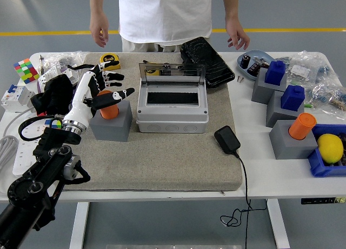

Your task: Fetch the battery,place it into the box,close the lid of the box

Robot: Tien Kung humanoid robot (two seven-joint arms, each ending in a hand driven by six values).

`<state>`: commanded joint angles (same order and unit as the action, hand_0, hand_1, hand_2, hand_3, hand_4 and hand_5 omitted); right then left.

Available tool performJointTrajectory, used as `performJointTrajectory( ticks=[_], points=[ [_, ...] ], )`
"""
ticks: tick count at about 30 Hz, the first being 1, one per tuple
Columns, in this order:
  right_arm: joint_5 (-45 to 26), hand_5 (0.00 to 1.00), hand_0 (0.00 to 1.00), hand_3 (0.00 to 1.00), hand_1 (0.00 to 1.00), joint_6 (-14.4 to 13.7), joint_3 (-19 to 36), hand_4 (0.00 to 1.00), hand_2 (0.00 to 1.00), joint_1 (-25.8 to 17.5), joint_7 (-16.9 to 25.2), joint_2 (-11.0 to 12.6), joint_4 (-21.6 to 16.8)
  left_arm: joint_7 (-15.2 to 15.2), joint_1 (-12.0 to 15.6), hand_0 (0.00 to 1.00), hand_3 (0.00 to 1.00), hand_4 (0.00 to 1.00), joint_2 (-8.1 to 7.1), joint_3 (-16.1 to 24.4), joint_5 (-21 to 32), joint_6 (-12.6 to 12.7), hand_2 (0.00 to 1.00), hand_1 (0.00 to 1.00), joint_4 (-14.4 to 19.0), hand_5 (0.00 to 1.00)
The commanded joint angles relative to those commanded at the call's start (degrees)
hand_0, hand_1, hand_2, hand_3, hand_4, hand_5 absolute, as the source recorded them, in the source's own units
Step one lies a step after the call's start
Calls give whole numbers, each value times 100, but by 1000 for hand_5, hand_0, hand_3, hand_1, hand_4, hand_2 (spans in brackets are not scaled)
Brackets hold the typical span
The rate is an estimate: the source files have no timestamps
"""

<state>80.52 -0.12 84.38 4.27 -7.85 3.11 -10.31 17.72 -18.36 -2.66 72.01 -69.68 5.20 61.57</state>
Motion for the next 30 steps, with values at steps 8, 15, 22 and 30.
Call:
performJointTrajectory(
  ticks=[8, 15, 22, 30],
  points=[
    [-7, 601, 675, 612, 654, -3, 2, 998, 687, -7, 24, -5, 0, 384, 97, 759, 745, 998, 19, 20, 60, -65, 655, 703, -71, 272],
    [-23, 600, 674, 610, 654, -14, 4, 998, 686, -8, 41, -8, 0, 502, 158, 700, 728, 998, 47, -40, 61, -29, 640, 679, -242, 150],
    [-31, 599, 673, 611, 654, -17, -13, 998, 687, -11, 65, -14, 0, 682, 125, 456, 661, 998, 84, -82, 43, 66, 518, 561, -407, 8],
    [-39, 596, 674, 611, 654, -19, -40, 998, 687, -4, 87, -24, 0, 832, 71, 312, 499, 867, 144, -121, 79, 98, 410, 378, -575, 2]
  ],
)
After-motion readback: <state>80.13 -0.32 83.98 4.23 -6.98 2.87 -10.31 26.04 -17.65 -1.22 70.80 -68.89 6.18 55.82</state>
